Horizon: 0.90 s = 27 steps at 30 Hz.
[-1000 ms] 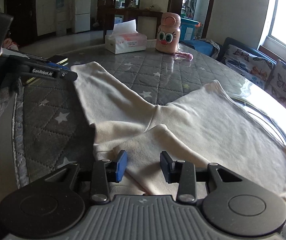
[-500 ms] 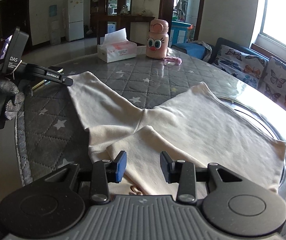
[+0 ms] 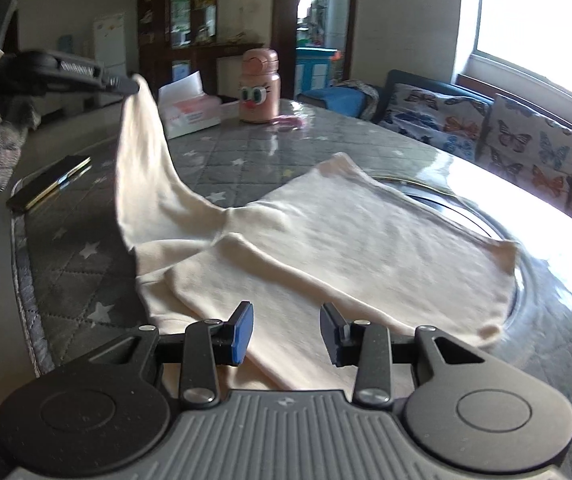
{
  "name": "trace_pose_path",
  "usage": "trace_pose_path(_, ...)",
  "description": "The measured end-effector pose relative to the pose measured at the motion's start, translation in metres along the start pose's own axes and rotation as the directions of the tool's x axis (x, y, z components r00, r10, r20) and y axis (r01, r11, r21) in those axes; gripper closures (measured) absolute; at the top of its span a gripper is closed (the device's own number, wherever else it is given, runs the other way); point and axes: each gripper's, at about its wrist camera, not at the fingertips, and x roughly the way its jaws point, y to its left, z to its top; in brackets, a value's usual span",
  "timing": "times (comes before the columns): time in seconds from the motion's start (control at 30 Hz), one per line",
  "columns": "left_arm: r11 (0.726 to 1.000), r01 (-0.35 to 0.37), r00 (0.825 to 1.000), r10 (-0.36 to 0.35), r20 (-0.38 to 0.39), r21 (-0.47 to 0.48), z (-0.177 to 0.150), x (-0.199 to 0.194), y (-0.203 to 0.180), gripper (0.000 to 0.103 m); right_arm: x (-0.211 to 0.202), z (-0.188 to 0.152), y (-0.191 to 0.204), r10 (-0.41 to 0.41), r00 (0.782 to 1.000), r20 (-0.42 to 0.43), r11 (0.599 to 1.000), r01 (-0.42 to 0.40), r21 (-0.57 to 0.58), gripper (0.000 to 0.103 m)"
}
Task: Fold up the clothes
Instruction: 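Grasp the other sleeve with the left gripper and fold it across the body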
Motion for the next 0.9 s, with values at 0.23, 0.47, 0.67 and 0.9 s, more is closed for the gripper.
trace_pose_path(0.23,0.958,0.247,0.966,-0.256,0.045,0.145,0.017,-0.011,-0.088,0.098,-0.022,-0.017,-0.031,-0.06,0.998,0.03,0.994,0.057,0.095,0.066)
trace_pose_path(0.47,0.876,0.427,0.902,-0.429,-0.039,0.224,-0.001,-0.002,-0.154,0.098,-0.036,-0.036,-0.055,-0.11,0.993,0.036,0.98,0.103,0.172,0.066)
trace_pose_path(0.67,0.815,0.524,0.852,-0.498,-0.163,0.248,-0.03,0.011,-0.185,0.094,-0.038,-0.052,-0.072,-0.139,0.99,0.007,0.964,0.133,0.229,0.066)
trace_pose_path(0.9,0.821,0.519,0.855,-0.49,-0.171,0.237,-0.028,0.013,-0.153,0.074,-0.04,-0.059,-0.083,-0.159,0.987,-0.013,0.956,0.157,0.249,0.066)
